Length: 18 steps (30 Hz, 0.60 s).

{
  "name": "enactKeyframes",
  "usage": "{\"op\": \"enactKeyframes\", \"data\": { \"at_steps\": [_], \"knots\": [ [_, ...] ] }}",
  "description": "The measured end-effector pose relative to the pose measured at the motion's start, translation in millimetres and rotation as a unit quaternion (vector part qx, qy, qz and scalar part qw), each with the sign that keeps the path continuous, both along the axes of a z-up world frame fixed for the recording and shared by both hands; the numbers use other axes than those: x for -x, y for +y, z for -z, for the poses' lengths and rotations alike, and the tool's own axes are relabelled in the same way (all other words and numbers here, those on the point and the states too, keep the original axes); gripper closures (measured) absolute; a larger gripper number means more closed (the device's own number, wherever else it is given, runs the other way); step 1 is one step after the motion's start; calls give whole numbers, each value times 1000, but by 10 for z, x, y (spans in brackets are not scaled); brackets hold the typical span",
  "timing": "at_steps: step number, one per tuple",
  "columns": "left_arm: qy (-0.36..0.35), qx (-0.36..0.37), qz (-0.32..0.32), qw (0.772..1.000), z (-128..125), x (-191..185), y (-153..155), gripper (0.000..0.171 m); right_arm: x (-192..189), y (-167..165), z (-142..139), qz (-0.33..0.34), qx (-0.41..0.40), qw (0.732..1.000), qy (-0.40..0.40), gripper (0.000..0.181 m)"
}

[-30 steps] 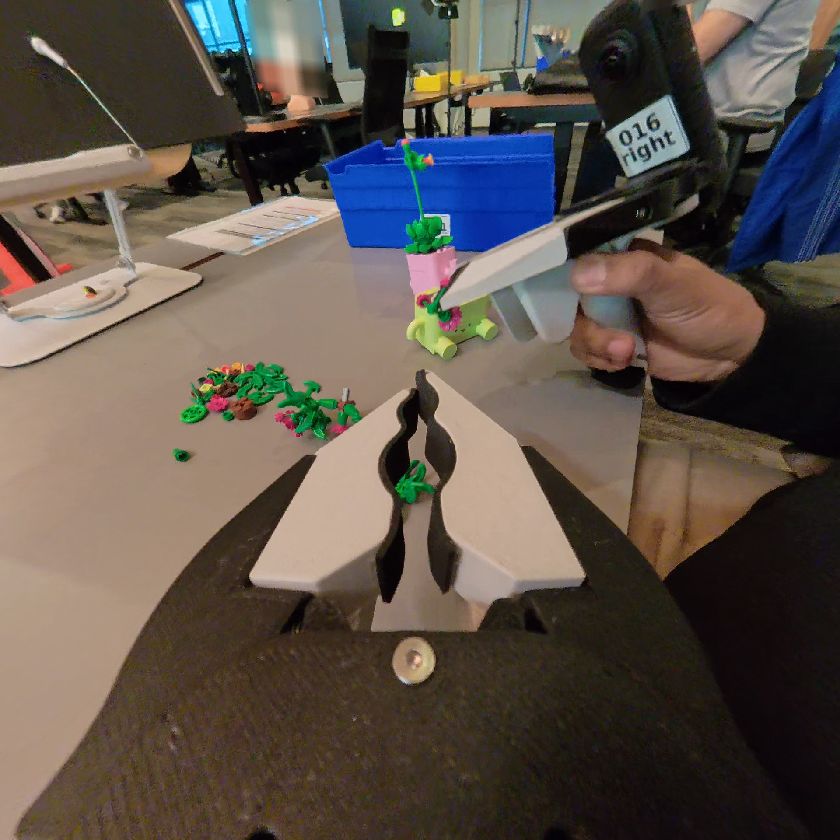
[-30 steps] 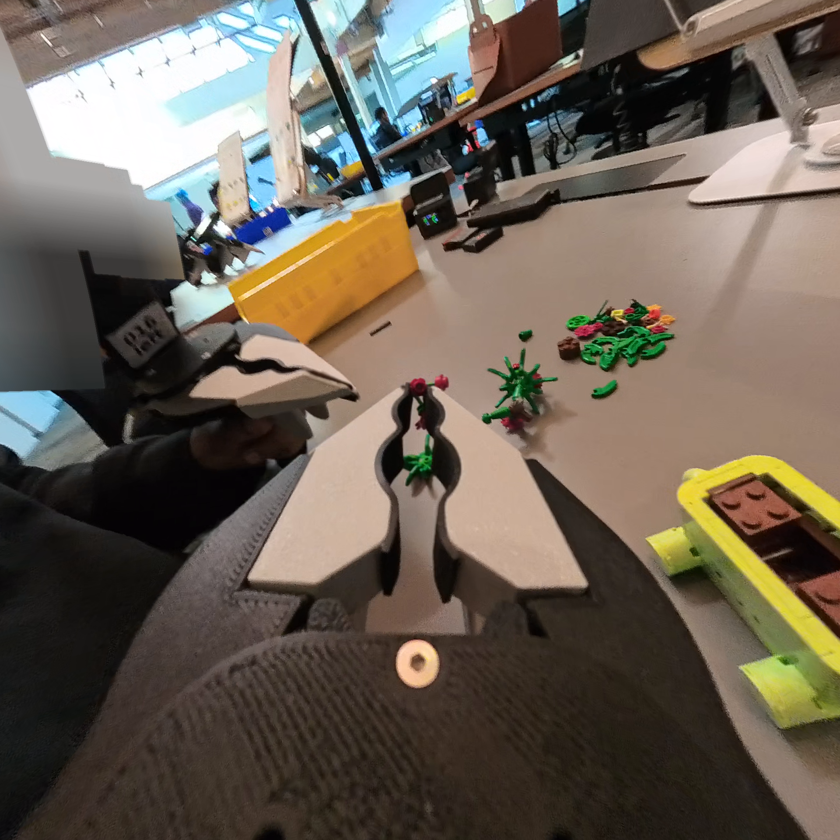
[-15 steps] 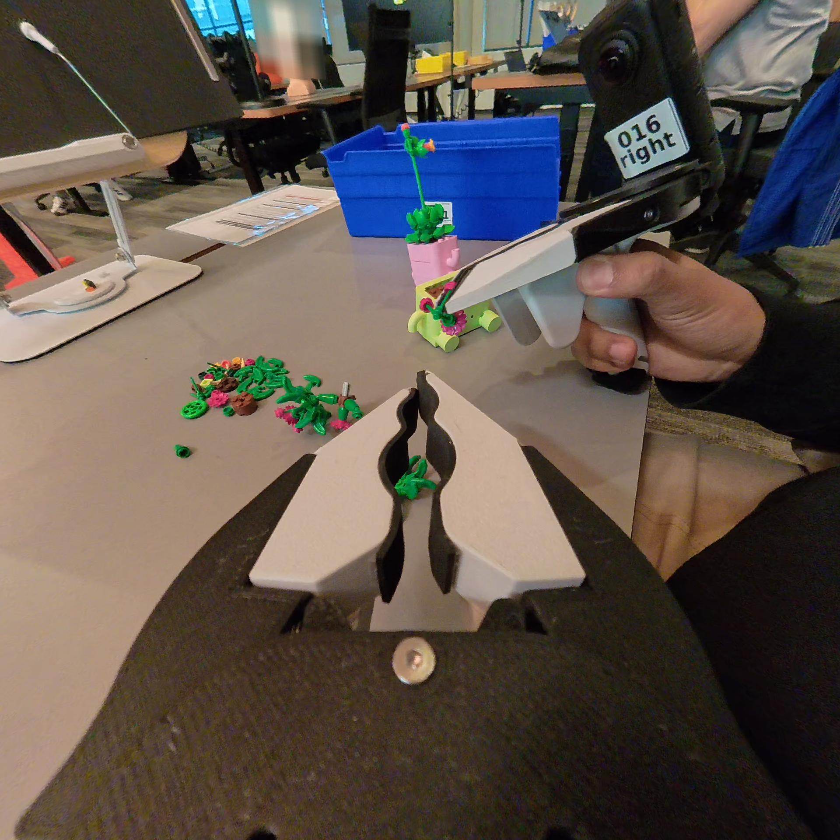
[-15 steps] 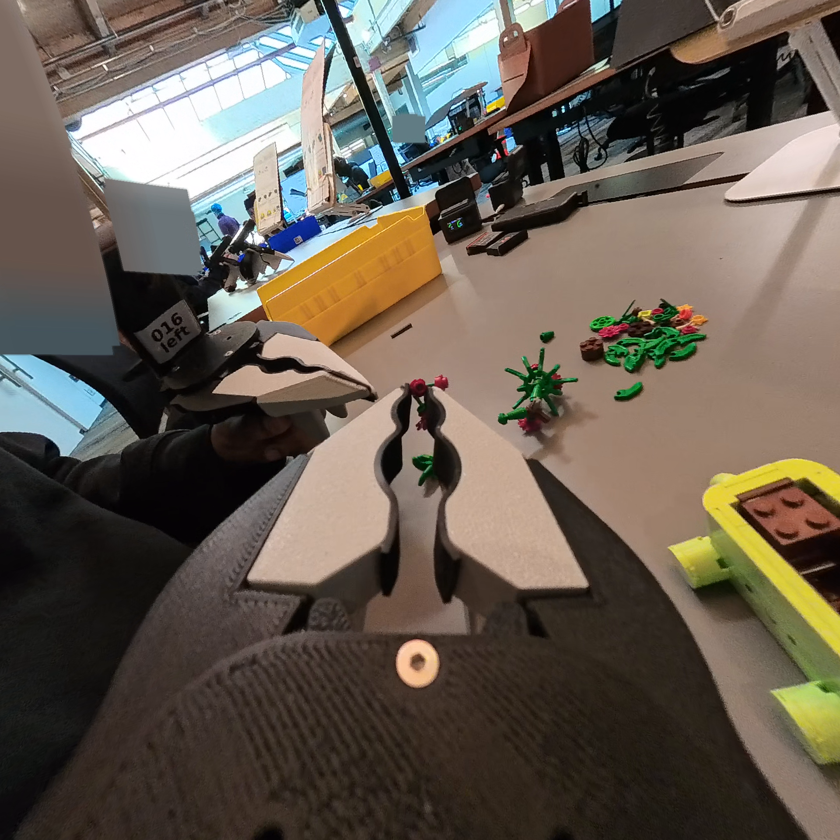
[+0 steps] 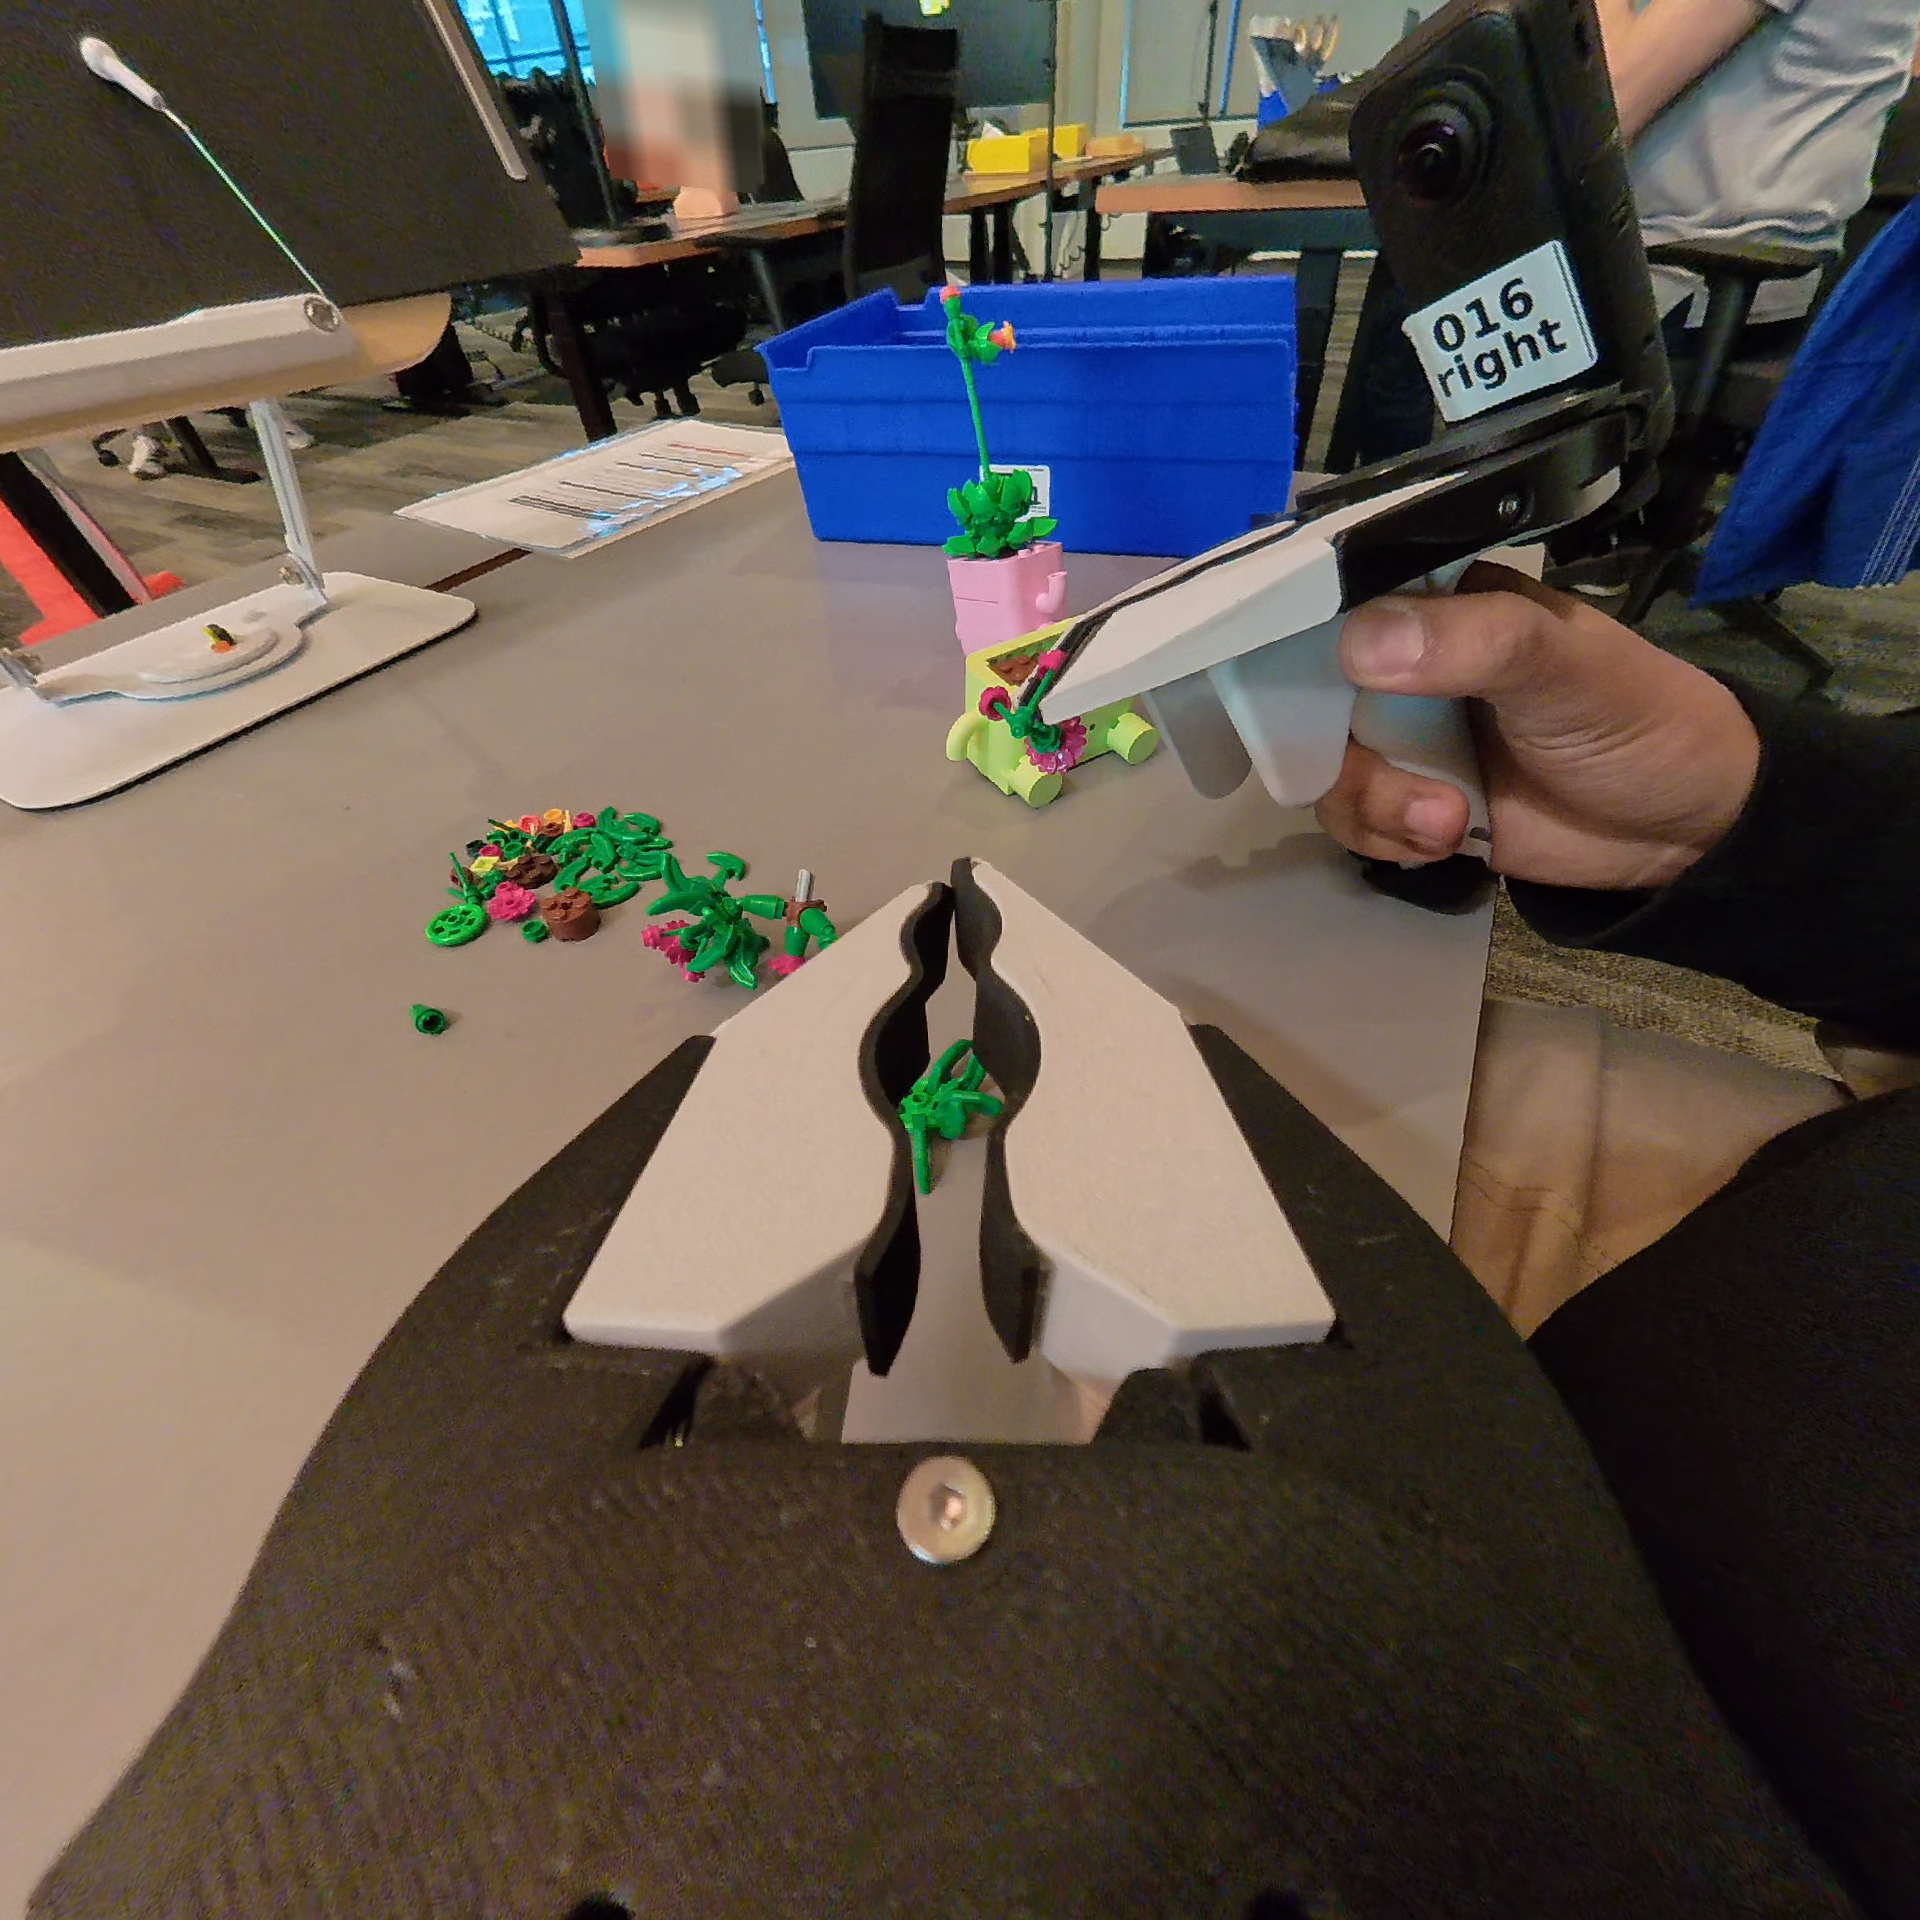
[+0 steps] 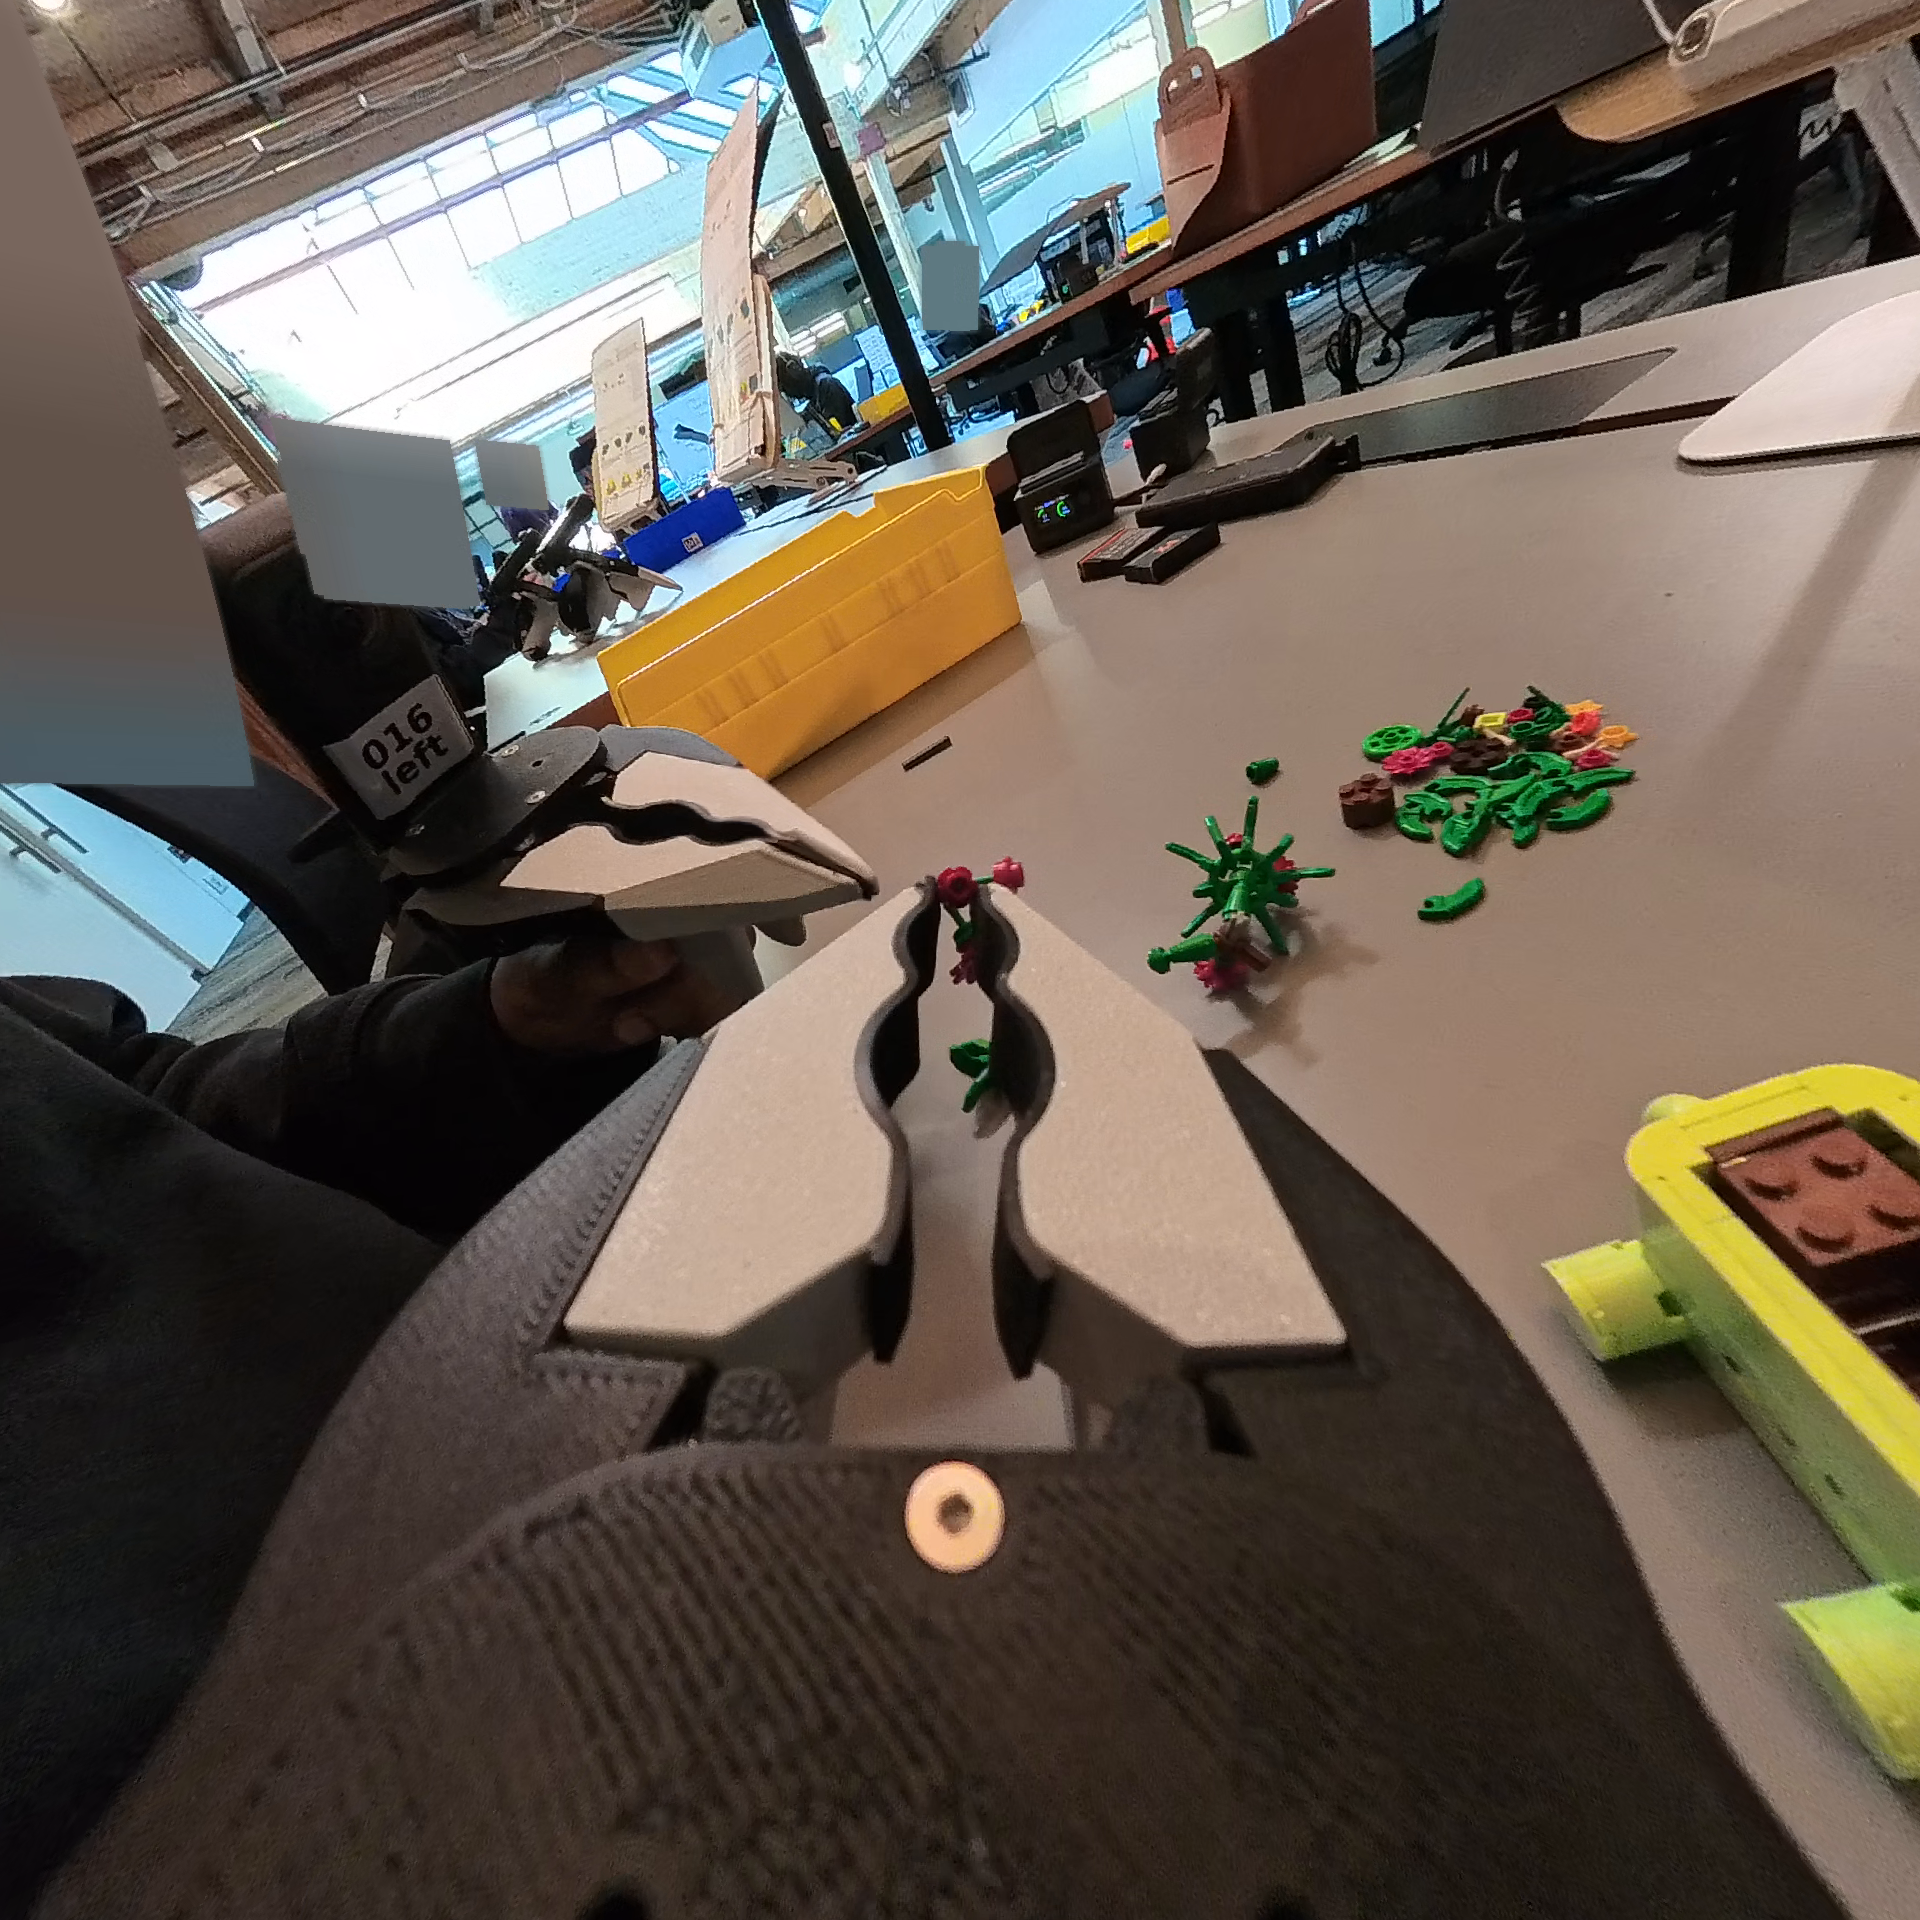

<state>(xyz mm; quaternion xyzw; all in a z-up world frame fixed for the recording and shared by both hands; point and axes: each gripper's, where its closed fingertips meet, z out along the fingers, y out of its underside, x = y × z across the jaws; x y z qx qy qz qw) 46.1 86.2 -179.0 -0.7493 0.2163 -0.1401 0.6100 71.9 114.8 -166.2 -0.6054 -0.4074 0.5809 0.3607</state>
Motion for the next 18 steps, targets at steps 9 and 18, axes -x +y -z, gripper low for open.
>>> {"op": "enactKeyframes", "data": {
  "at_steps": [9,18],
  "knots": [
    [-139,-13,-117,983,-492,948,297,155,58,-32,-11,-3,-6,1000,3,178],
    [-215,176,-303,912,-775,4069,1859,151,160,-10,-15,3,-33,999,-2,177]
  ]
}}
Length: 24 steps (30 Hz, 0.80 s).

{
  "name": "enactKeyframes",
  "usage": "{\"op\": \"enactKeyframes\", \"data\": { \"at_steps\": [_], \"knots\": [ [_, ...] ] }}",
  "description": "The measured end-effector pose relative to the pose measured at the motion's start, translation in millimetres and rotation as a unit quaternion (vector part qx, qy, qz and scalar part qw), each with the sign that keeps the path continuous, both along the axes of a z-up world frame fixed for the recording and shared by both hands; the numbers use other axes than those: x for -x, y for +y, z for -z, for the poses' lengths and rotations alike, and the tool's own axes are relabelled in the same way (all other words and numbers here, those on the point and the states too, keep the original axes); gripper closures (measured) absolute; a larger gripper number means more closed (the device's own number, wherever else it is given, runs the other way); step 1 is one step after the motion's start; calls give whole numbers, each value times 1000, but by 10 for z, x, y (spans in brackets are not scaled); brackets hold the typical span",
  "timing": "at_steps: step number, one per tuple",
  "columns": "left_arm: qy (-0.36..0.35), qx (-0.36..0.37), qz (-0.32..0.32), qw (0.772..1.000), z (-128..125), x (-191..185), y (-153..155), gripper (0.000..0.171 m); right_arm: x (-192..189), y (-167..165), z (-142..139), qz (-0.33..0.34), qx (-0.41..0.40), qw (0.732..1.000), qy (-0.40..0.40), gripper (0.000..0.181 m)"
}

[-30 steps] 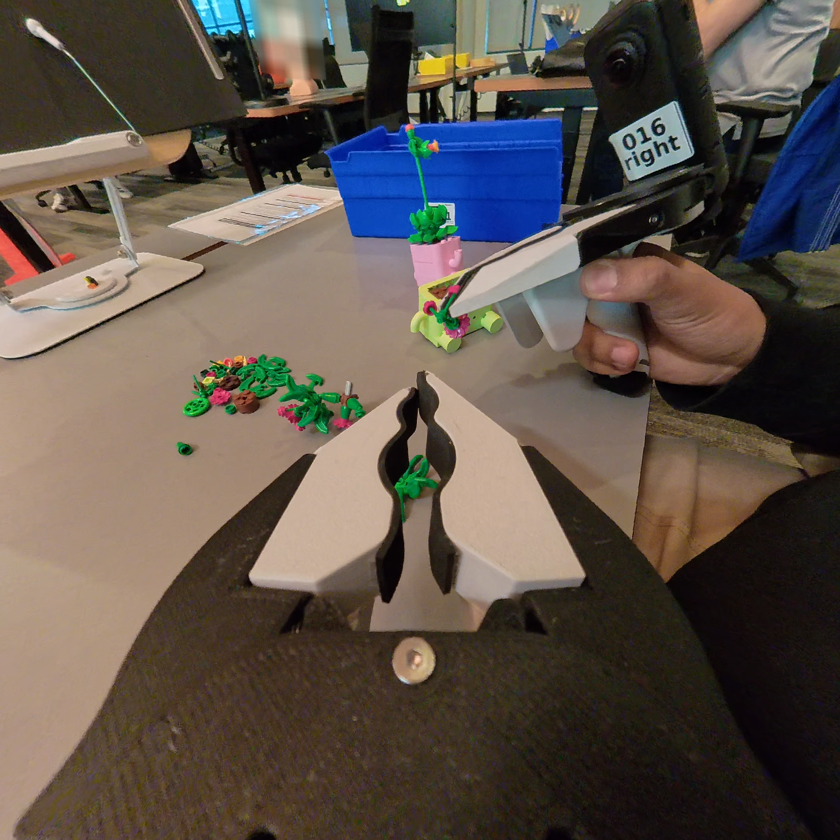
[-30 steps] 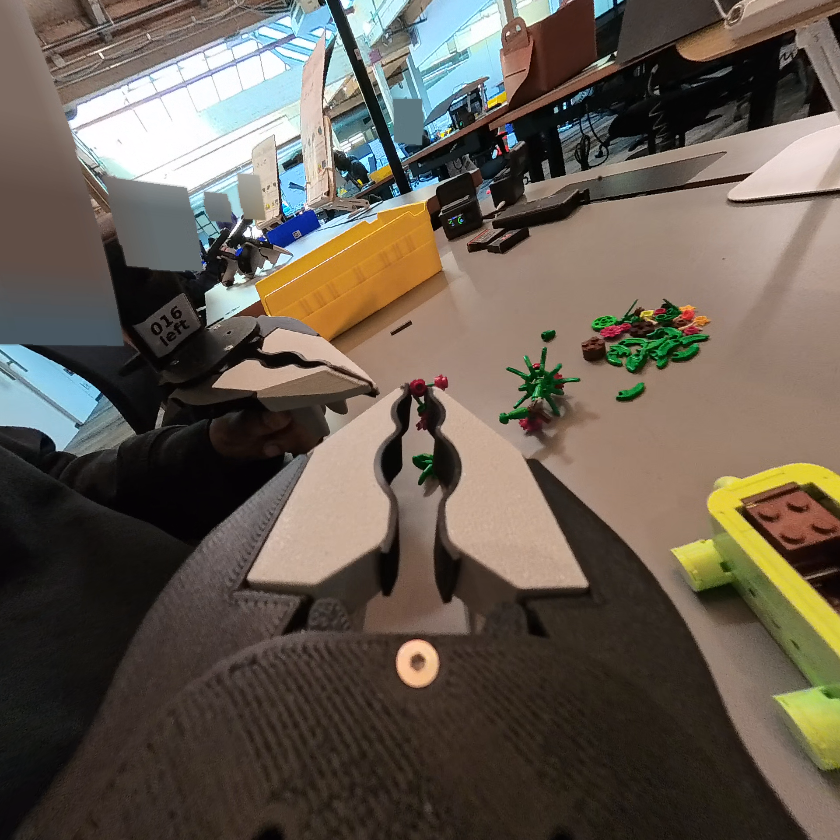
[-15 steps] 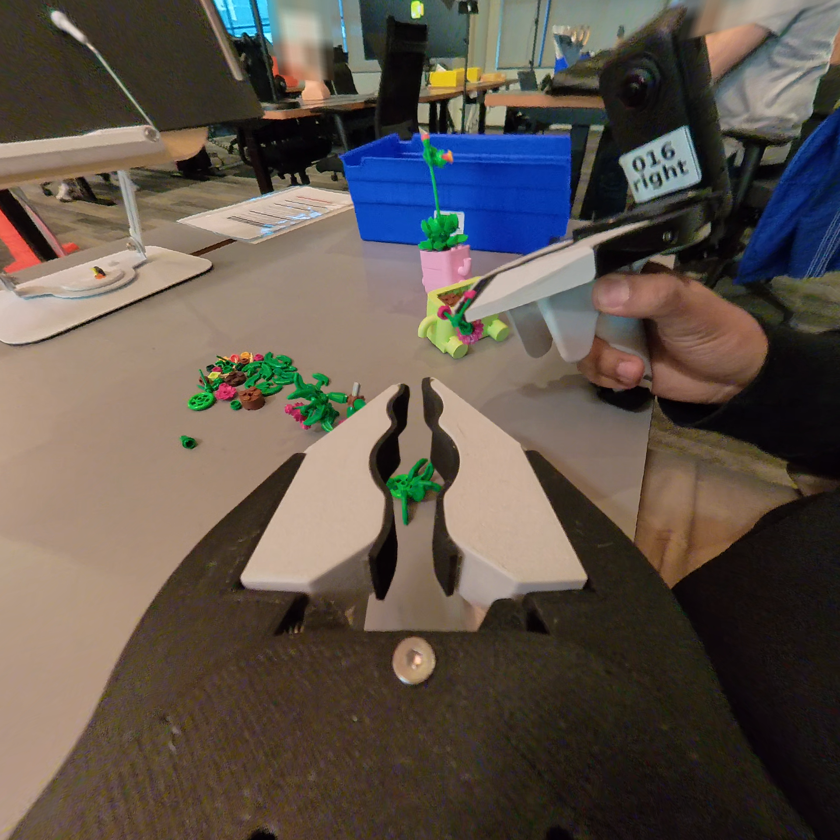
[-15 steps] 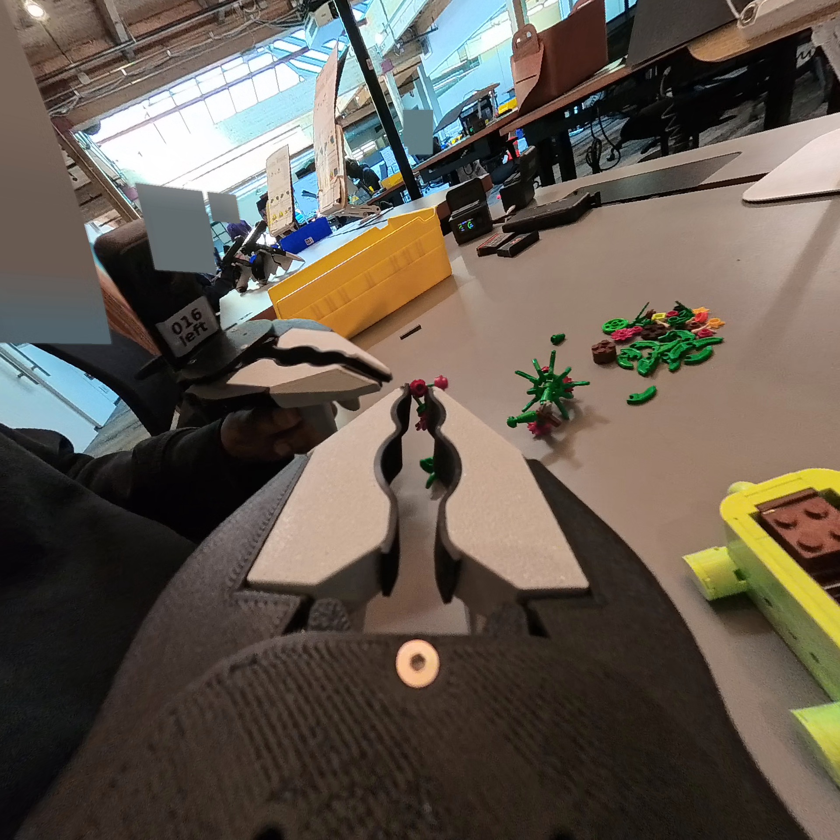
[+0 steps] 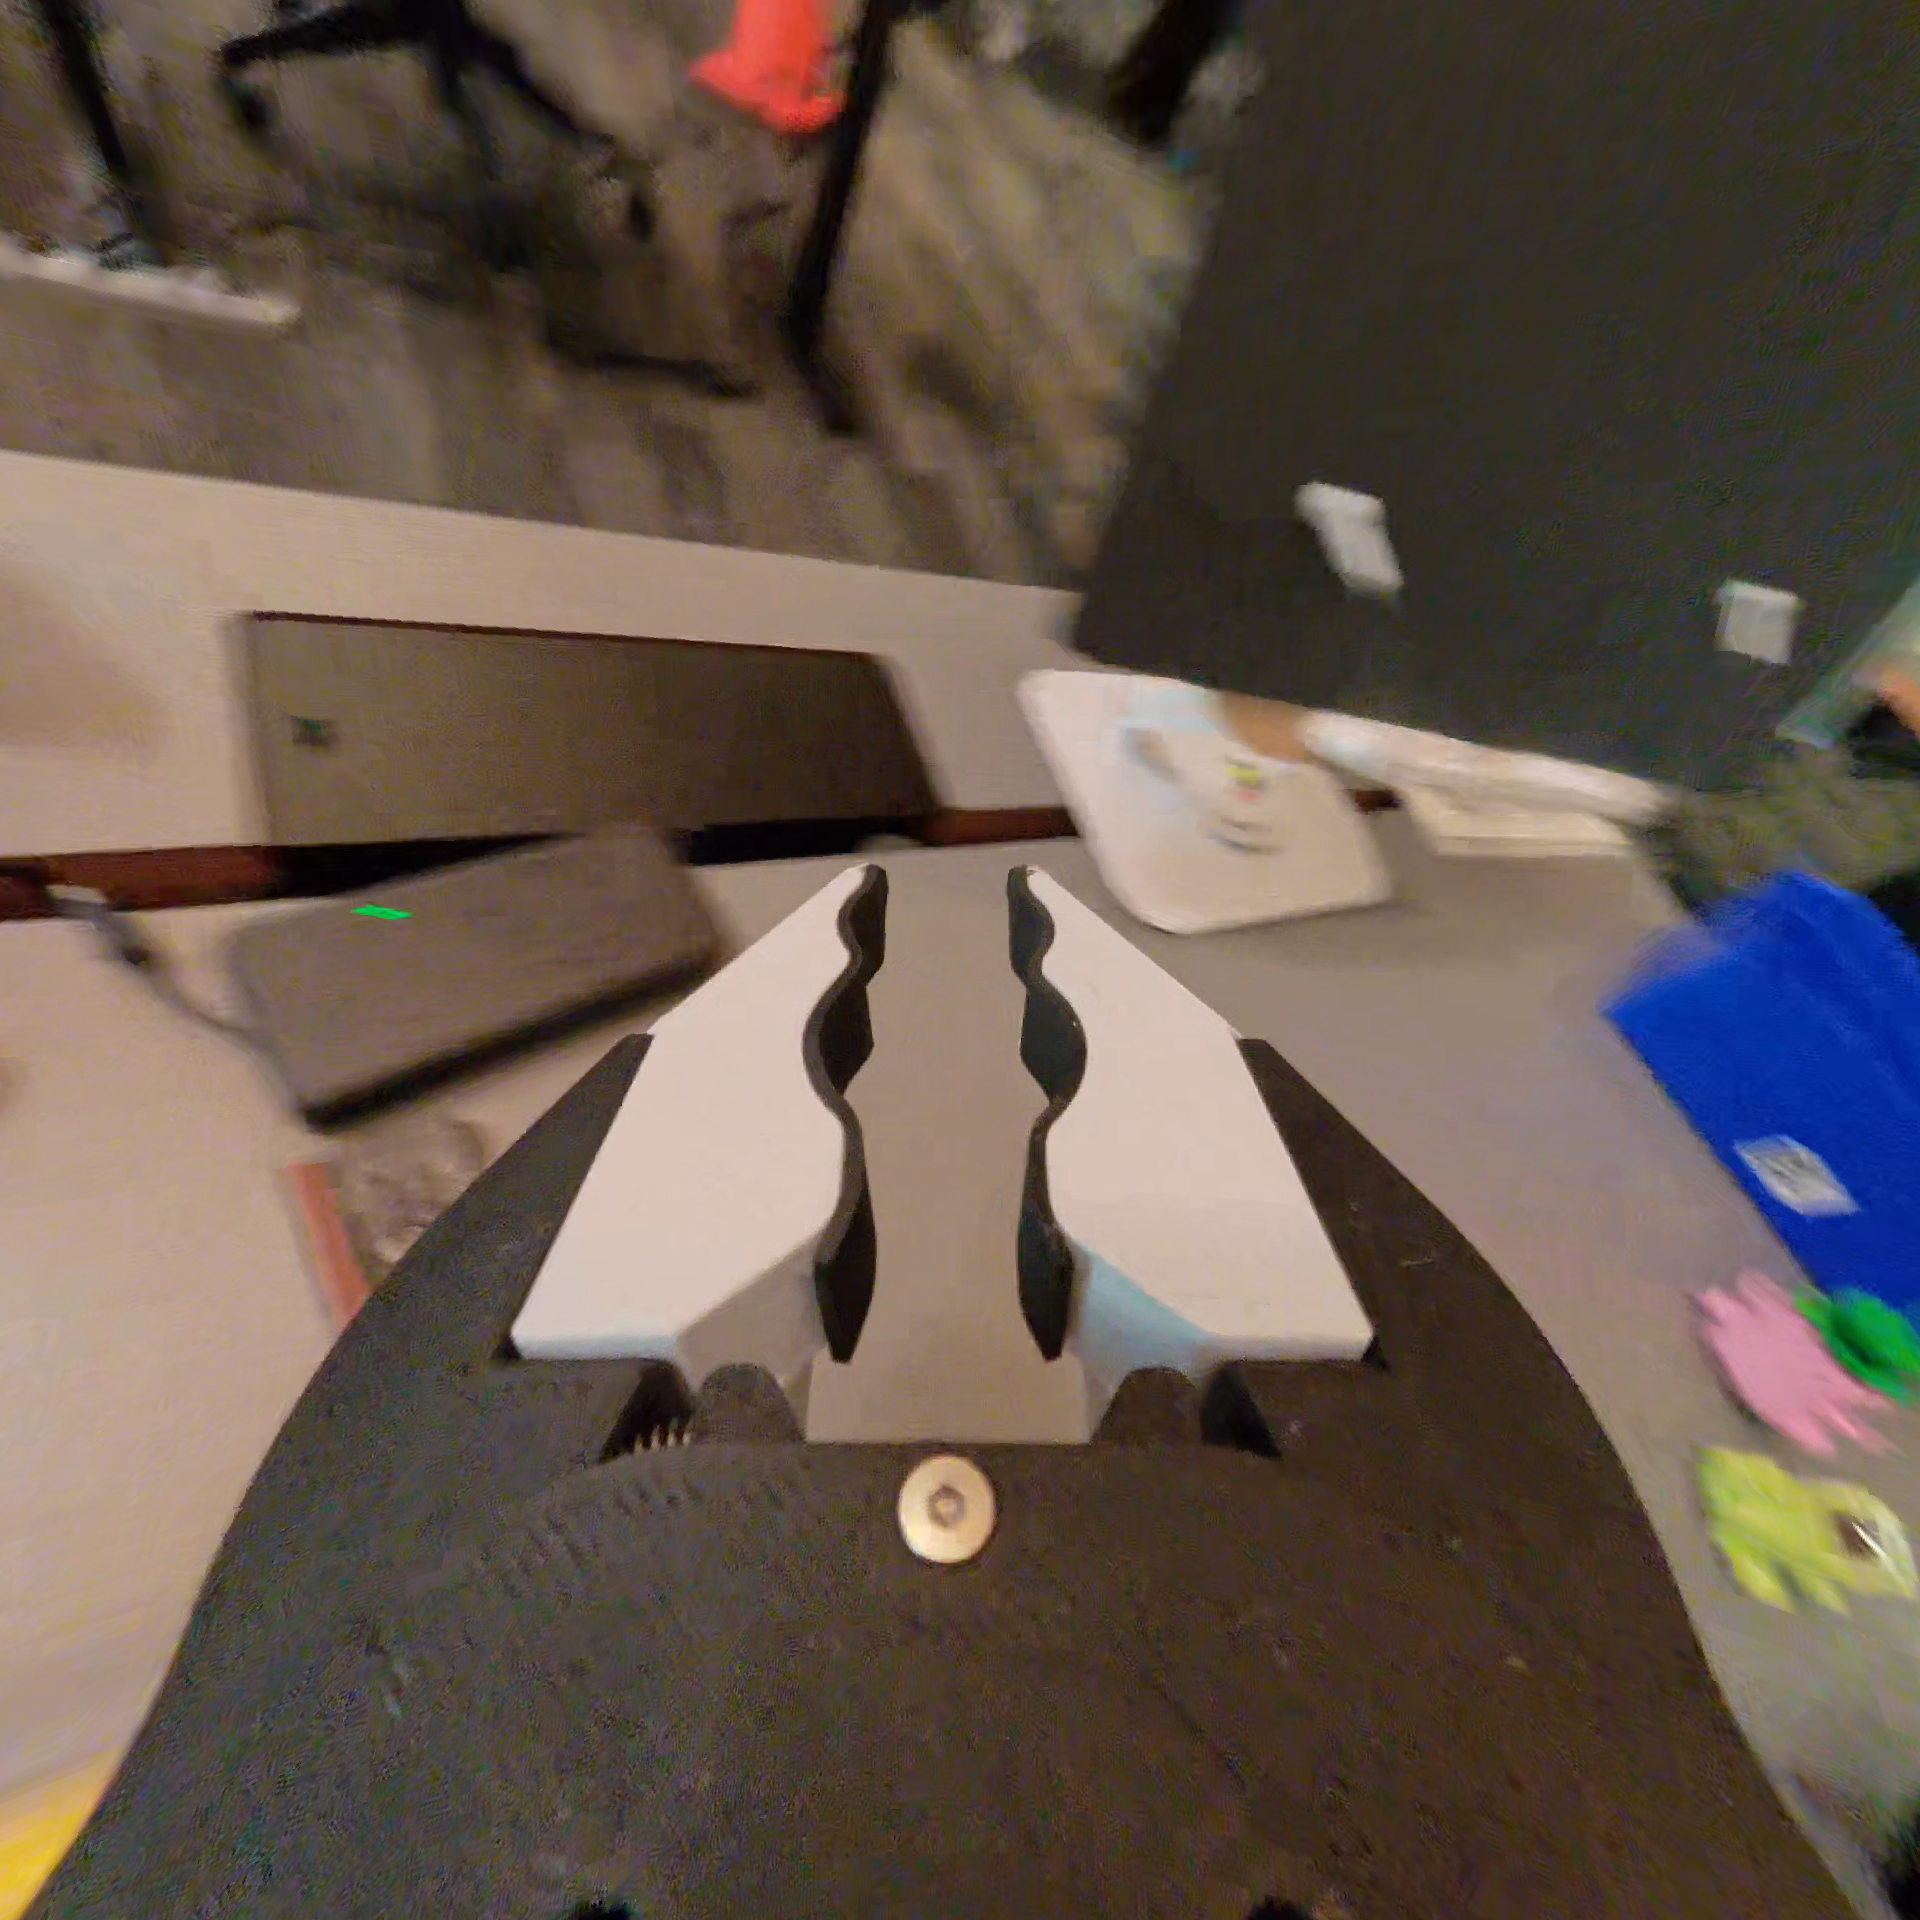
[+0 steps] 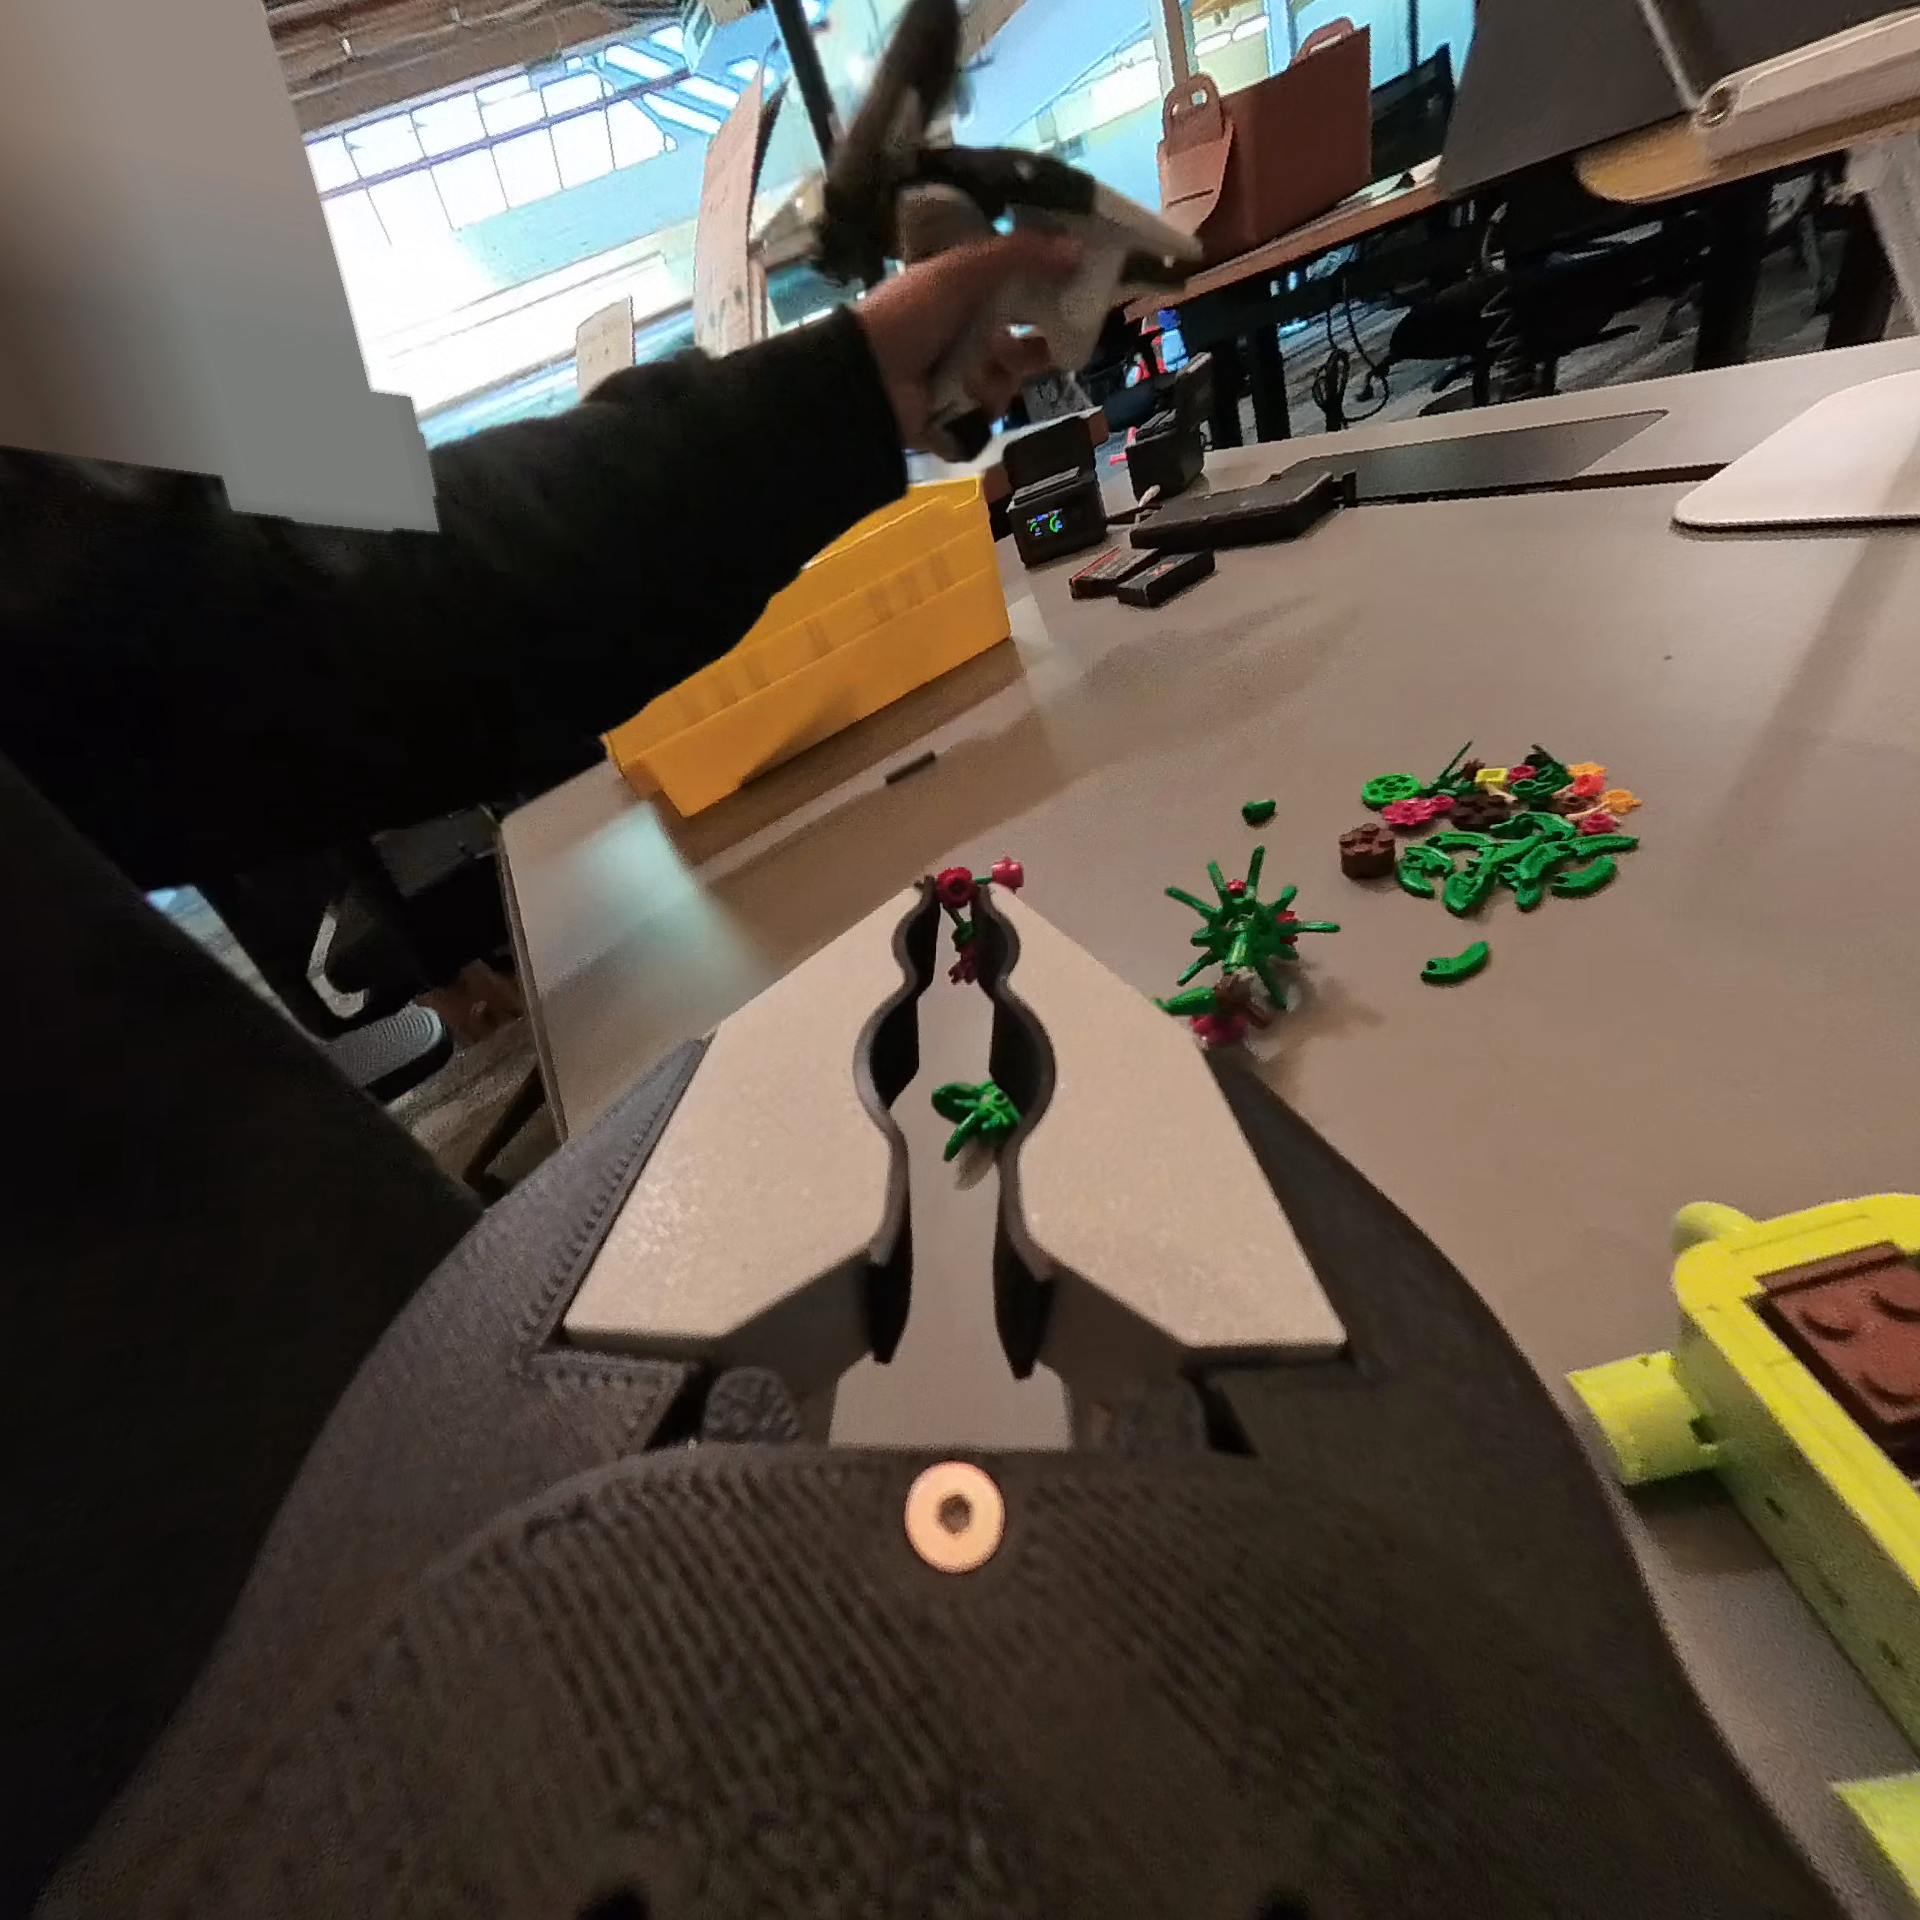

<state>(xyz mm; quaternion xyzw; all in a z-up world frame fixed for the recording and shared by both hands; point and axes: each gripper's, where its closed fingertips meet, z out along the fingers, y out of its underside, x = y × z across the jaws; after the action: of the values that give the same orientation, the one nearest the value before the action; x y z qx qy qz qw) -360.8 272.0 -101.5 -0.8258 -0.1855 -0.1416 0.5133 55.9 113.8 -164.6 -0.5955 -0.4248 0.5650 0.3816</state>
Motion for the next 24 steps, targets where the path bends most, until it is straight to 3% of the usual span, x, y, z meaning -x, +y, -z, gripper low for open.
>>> {"op": "enactKeyframes", "data": {
  "at_steps": [3,7,13,24],
  "knots": [
    [33,112,-59,991,455,937,339,148,-19,89,-51,23,5,1000,21,177],
    [91,237,-77,964,1062,1598,514,147,22,212,-34,52,-5,999,12,177],
    [103,293,-81,947,1449,1876,686,149,160,376,73,70,-30,996,-34,177],
    [86,304,-59,947,1529,1805,729,153,211,464,75,65,-42,996,-37,177]
  ]
}}
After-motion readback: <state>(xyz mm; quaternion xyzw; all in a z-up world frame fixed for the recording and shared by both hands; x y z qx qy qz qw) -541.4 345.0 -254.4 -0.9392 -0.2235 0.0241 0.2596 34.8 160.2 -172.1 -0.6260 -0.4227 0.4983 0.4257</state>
